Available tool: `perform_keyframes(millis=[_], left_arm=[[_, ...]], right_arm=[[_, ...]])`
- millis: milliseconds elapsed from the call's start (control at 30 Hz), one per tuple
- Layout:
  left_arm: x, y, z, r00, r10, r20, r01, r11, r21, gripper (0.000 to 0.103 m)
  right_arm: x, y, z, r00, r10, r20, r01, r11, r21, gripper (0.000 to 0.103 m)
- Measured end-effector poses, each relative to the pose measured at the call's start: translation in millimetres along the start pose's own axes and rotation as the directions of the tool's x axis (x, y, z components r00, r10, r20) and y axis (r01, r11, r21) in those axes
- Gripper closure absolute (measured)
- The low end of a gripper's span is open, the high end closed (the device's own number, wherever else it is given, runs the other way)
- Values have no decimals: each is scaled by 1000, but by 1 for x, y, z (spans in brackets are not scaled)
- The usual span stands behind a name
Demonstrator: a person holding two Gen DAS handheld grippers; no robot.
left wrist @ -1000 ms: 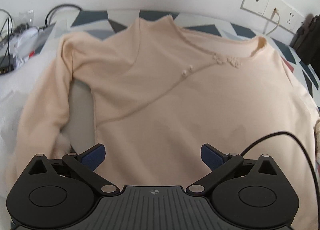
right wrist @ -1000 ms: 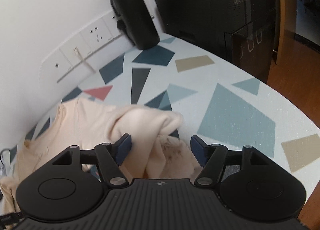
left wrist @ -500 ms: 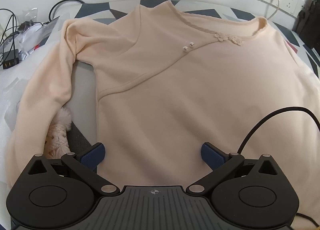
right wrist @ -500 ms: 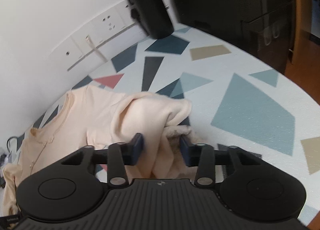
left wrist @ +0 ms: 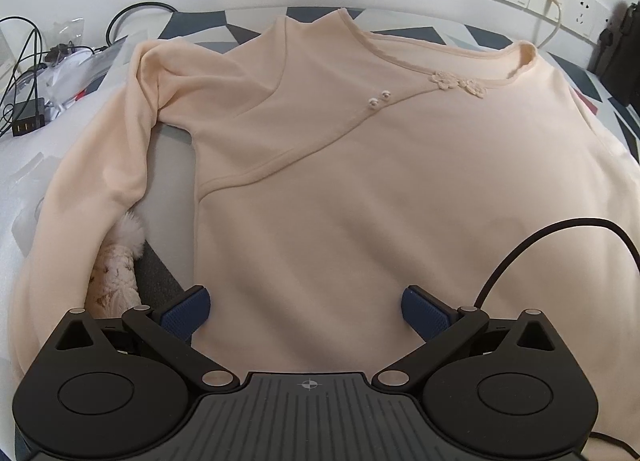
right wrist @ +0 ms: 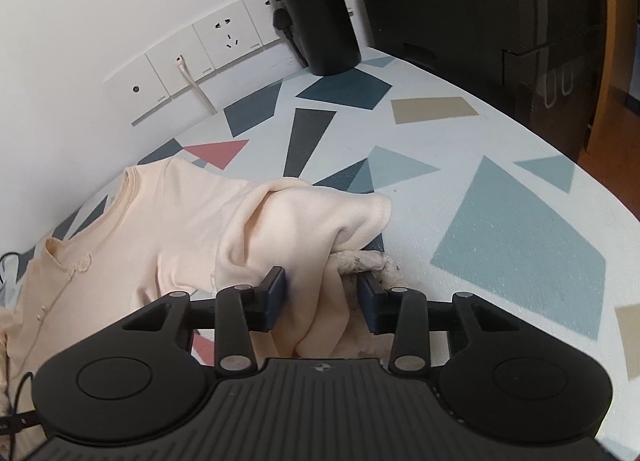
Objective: Fold clothes
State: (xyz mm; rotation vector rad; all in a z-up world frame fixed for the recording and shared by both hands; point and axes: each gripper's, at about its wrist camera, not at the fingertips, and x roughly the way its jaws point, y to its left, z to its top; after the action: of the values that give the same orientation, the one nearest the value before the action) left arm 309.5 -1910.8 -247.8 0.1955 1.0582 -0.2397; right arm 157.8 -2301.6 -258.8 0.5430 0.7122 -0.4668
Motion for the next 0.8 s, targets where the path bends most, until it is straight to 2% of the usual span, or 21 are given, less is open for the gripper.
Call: perform_keyframes(millis=[200, 267, 367, 567, 800], left_arm=[[0, 0, -2, 1000, -7, 15, 7, 1000, 11, 1], [1, 0, 0, 1000, -9, 10, 9, 1000, 10, 1], [2, -2, 2, 1000, -8, 7, 8, 1000, 6, 1], [3, -2, 1, 1000, -16, 13, 16, 1000, 4, 1], [3, -2, 2, 1000, -12, 14, 12, 1000, -12, 1]], right_arm=[[14, 3, 5, 1000, 7, 23, -6, 999, -50, 70], [21, 4, 12, 999, 3, 41, 0, 997, -73, 75], [34, 6, 26, 998, -32, 62, 38, 994, -100, 82], [57, 1, 51, 992, -93, 90, 103, 988, -117, 86], [64, -19, 67, 982, -150, 117, 164, 979, -121, 90]])
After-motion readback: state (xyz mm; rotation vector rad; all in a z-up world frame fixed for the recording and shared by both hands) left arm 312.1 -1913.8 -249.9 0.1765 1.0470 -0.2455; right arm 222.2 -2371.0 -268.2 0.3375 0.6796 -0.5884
